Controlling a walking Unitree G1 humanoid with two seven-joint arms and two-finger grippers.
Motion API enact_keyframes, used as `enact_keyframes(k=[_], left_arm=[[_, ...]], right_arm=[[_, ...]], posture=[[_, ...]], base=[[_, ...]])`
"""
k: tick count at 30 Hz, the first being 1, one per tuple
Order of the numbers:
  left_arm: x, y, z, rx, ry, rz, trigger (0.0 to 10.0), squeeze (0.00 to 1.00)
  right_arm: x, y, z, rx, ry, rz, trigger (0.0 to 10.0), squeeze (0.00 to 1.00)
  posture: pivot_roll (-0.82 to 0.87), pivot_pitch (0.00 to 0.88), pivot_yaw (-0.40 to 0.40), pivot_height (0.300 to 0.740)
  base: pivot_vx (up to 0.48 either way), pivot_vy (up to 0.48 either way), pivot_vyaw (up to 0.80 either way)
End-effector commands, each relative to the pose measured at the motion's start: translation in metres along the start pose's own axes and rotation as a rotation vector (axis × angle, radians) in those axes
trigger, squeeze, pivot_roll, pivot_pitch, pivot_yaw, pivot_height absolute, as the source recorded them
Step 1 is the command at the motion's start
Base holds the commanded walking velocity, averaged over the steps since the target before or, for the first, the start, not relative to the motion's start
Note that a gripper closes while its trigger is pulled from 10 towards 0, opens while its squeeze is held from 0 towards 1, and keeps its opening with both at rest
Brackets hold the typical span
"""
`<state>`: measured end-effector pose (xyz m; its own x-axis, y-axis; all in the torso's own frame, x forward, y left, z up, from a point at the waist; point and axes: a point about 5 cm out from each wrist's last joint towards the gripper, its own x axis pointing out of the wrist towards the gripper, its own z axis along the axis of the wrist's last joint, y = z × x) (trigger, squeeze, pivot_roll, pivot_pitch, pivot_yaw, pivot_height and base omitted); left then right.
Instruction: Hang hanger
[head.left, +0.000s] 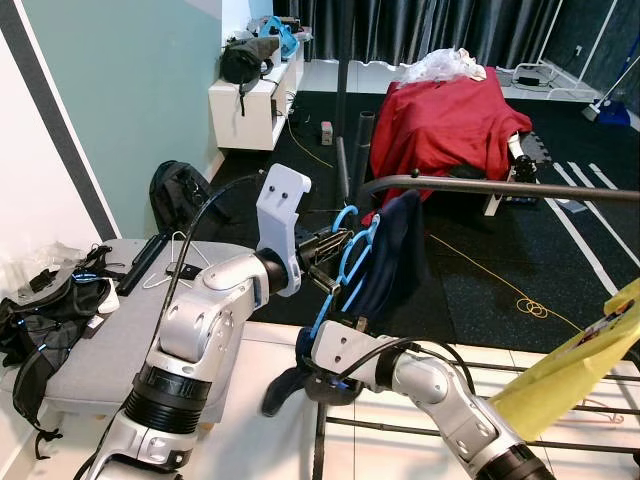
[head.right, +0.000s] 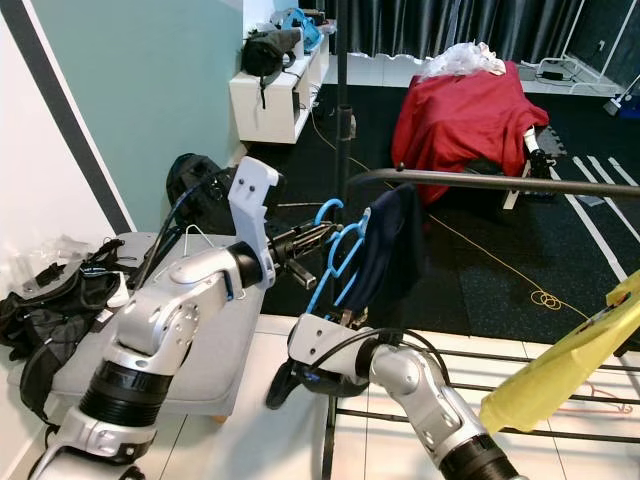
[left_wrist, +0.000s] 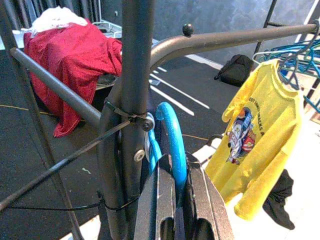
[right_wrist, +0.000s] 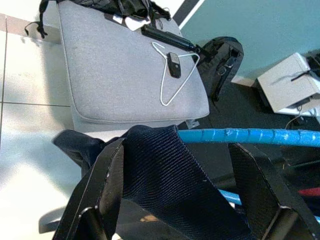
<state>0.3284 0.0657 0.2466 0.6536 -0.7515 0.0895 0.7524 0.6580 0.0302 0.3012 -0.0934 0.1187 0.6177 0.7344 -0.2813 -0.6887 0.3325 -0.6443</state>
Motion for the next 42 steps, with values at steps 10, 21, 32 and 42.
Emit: enact_keyframes(k=[10, 21, 32, 42], left_arm=[[-0.007, -0.032, -0.004, 0.102, 0.037, -0.303, 0.0, 0.0], [-0.015, -0.042, -0.011, 0.123, 0.085, -0.437, 0.0, 0.0], [-0.013, -0.016, -0.021, 0.188, 0.149, -0.236, 0.0, 0.0], [-0.01, 0.005, -0.021, 0.26, 0.163, -0.101, 0.0, 0.0]], right_arm=[[-0.008, 0.026, -0.009, 0.072, -0.009, 0.425, 10.0, 0.0], [0.0, -0.01, -0.003, 0.004, -0.043, 0.369, 10.0, 0.0], [-0.047, 0.012, 0.006, 0.139, -0.099, 0.628, 10.0, 0.0], [-0.064, 0.001, -0.001, 0.073, -0.035, 0.388, 10.0, 0.0]], posture=[[-0.1, 0.084, 0.008, 0.735], [-0.08, 0.082, 0.004, 0.735], [-0.1, 0.083, 0.003, 0.735], [-0.1, 0.072, 0.013, 0.735]], base=[[0.0, 0.0, 0.0], [0.0, 0.0, 0.0], [0.0, 0.0, 0.0], [0.0, 0.0, 0.0]])
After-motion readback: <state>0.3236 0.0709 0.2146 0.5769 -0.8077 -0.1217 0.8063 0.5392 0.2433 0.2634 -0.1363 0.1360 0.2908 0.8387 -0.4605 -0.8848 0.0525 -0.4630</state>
